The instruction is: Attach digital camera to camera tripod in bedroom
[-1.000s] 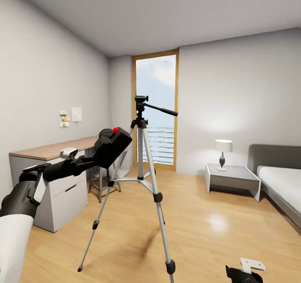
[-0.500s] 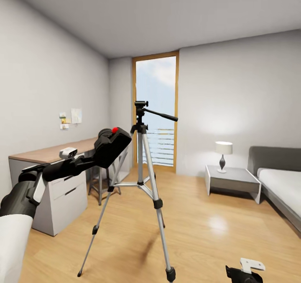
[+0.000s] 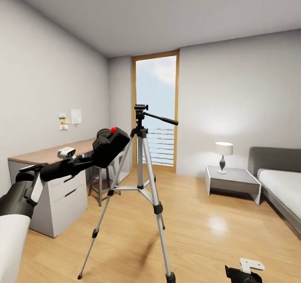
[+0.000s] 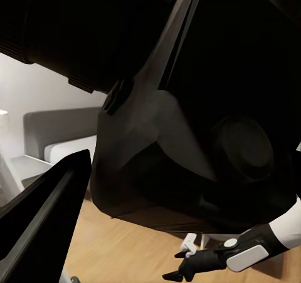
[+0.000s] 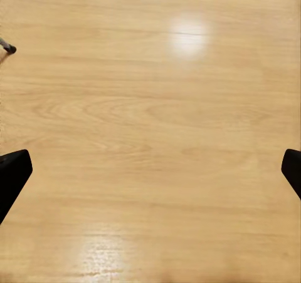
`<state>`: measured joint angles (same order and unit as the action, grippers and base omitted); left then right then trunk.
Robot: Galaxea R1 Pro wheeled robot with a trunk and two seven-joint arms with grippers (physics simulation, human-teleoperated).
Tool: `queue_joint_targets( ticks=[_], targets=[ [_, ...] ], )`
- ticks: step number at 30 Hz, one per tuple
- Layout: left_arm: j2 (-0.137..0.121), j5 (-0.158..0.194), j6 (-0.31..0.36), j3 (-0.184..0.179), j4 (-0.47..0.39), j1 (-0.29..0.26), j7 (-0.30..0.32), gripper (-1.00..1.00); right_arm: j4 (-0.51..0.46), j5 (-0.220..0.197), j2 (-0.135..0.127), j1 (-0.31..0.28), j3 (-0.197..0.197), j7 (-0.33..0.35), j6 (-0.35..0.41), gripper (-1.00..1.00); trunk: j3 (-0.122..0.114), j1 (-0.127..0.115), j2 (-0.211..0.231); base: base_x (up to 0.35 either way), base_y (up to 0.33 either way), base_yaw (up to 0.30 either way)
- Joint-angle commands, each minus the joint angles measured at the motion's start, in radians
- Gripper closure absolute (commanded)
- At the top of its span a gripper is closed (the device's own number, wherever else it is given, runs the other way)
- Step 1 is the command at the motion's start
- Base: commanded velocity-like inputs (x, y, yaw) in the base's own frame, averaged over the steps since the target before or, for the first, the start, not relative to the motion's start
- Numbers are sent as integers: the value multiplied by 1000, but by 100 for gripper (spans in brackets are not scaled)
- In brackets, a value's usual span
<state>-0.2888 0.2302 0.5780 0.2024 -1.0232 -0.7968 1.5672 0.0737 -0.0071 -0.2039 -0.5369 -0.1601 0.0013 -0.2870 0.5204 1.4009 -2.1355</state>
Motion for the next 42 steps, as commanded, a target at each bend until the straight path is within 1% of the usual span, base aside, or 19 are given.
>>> queue_joint_targets(
  ticks=[1, 15, 42],
  targets=[
    [0, 0, 10, 0, 0, -1, 4, 100, 5, -1, 0, -2, -4, 0, -8, -100, -2, -4, 7, 0, 0, 0],
    [-6, 0, 10, 1, 0, -1, 4, 100, 5, -1, 0, -2, -4, 0, -8, -100, -42, -58, 105, 0, 0, 0],
    [-7, 1, 10, 2, 0, -1, 4, 100, 5, -1, 0, -2, -4, 0, -8, -100, -86, -161, 294, 0, 0, 0]
  ],
)
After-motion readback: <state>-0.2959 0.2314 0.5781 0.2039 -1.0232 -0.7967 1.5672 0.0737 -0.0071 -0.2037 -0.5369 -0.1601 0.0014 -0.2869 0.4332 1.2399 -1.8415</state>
